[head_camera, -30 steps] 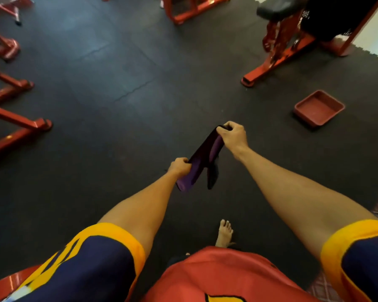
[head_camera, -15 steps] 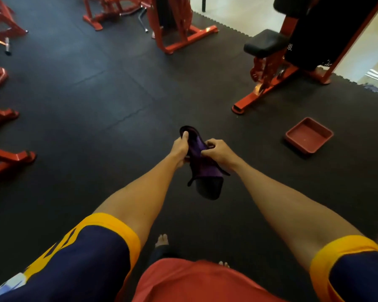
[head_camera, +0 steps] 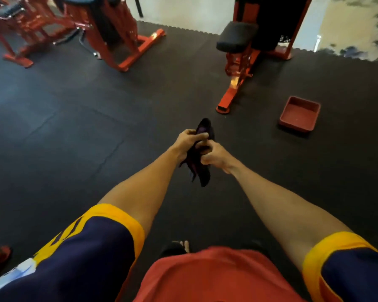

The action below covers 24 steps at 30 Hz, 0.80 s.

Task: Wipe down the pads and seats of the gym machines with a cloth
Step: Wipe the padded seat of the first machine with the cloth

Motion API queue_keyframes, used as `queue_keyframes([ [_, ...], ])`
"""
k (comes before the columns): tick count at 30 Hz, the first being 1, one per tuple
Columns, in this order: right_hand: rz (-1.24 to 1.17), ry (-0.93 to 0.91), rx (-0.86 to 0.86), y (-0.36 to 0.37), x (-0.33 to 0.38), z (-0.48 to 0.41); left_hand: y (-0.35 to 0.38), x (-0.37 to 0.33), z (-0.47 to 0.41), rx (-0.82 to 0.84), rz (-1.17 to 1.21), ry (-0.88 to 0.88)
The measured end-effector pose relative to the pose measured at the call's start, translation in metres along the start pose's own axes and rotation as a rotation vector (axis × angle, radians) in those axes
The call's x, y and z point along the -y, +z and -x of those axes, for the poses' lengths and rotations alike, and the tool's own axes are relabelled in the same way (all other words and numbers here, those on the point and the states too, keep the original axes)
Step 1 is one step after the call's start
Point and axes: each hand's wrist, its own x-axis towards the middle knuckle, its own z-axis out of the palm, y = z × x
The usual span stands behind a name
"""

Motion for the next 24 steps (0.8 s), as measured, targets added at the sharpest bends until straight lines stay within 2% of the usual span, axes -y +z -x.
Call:
queue_keyframes([
  [4, -0.075, 0.059, -0.088, 0.036, 0.030, -0.045, -0.066, -0.033, -0.026, 0.029, -0.230, 0.071],
  [8, 0.003, 0.045, -0.410, 0.040, 0.058, -0.108, -0.115, -0.075, -0.066, 0.099, -0.391, 0.118],
  [10, 0.006, 0.065, -0.486, 0.031, 0.065, -0.144, -0.133, -0.095, -0.086, 0.146, -0.443, 0.134],
  [13, 0.079, 0.118, -0.405, 0.010, 0.076, -0.208, -0.160, -0.126, -0.128, 0.220, -0.435, 0.191],
  [16, -0.047, 0.118, -0.210, -0.006, 0.112, -0.258, -0.187, -0.167, -0.178, 0.248, -0.417, 0.217],
  [18, -0.150, 0.124, -0.186, -0.016, 0.133, -0.297, -0.206, -0.194, -0.214, 0.244, -0.529, 0.136],
  [20, -0.212, 0.110, -0.159, -0.020, 0.147, -0.332, -0.223, -0.213, -0.242, 0.228, -0.730, -0.034],
  [21, -0.232, 0.108, -0.148, -0.021, 0.153, -0.348, -0.232, -0.224, -0.253, 0.211, -0.749, -0.101],
  [22, -0.255, 0.125, -0.158, -0.023, 0.161, -0.361, -0.242, -0.233, -0.266, 0.195, -0.654, -0.128],
  [24, -0.352, 0.134, -0.174, -0.026, 0.173, -0.390, -0.263, -0.248, -0.291, 0.143, -0.217, -0.090],
])
